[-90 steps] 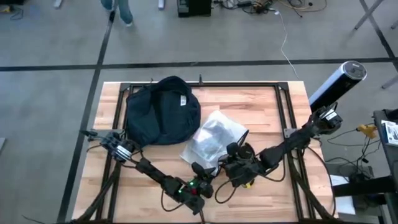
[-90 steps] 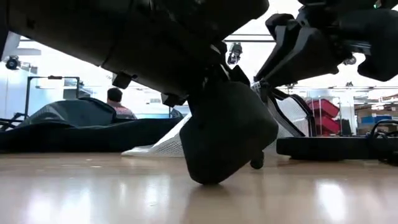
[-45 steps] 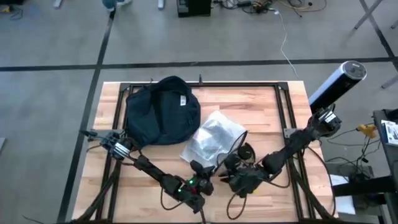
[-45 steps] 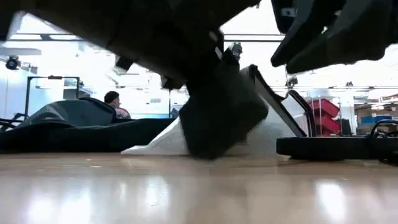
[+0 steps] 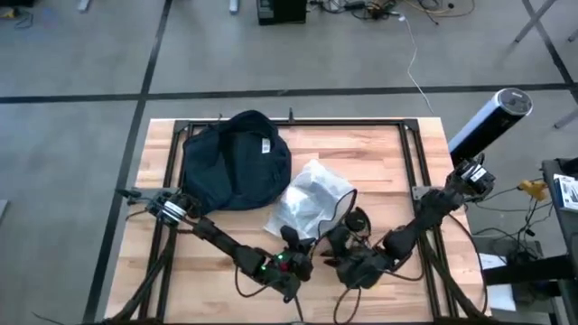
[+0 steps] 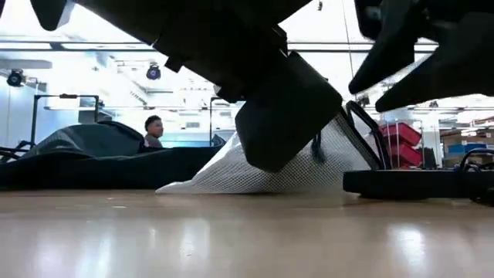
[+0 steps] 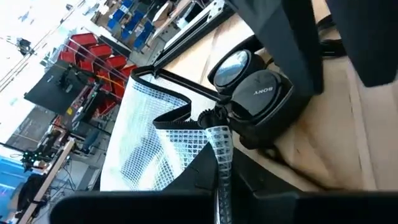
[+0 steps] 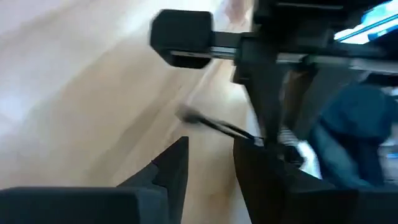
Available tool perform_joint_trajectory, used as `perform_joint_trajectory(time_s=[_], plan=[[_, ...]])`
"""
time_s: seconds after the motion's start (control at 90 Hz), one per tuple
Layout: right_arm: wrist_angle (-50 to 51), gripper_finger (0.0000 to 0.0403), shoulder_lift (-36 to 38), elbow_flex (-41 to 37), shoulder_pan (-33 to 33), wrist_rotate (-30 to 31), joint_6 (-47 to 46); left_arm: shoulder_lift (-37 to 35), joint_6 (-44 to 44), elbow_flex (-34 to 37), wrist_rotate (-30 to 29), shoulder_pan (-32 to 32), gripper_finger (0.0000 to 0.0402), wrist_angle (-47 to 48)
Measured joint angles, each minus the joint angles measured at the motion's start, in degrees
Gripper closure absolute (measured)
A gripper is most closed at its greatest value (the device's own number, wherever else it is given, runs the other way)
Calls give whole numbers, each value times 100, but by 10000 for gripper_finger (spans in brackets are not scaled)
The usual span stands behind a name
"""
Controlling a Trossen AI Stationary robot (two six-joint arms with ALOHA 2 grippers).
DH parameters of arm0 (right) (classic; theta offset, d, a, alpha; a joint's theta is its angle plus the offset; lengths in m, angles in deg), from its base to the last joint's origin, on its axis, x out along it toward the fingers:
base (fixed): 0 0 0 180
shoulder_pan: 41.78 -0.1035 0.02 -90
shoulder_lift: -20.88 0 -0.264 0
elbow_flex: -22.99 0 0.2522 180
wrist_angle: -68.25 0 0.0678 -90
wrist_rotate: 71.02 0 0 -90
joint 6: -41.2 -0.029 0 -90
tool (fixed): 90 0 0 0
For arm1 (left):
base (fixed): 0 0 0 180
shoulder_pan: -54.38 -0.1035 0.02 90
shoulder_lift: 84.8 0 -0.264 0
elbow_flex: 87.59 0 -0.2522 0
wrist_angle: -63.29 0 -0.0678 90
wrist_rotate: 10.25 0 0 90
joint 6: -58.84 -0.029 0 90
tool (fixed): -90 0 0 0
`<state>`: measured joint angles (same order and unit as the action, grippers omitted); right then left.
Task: Unpack backpack
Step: Close the white zipper pouch
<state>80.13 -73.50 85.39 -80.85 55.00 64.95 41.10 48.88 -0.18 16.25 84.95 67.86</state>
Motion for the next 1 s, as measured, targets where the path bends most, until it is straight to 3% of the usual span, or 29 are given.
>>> perform_joint_trajectory(time_s=[0.133, 0.244, 0.311, 0.411, 0.544, 0.744, 1.0], plan=[[-105, 309, 8, 0, 129, 734, -1016, -2, 21, 0, -4, -2, 402, -7], [83, 323, 7, 0, 349, 258, -1960, -2, 42, 0, -9, -4, 402, -1], [116, 330, -70, 0, 383, -71, -1776, -2, 44, 0, -6, -4, 402, -3], [121, 338, -247, -2, 383, -2, -1490, -7, 51, 0, 23, -3, 402, -3], [105, 348, -401, -2, 586, -57, -2328, -7, 143, 0, 46, -13, 402, 22], [-373, 354, -398, -4, 805, -1192, -2525, -10, 207, 14, 64, -62, 402, 19], [-525, 323, -193, -4, 716, -1201, -1903, -13, 324, 57, 70, -61, 401, 125]])
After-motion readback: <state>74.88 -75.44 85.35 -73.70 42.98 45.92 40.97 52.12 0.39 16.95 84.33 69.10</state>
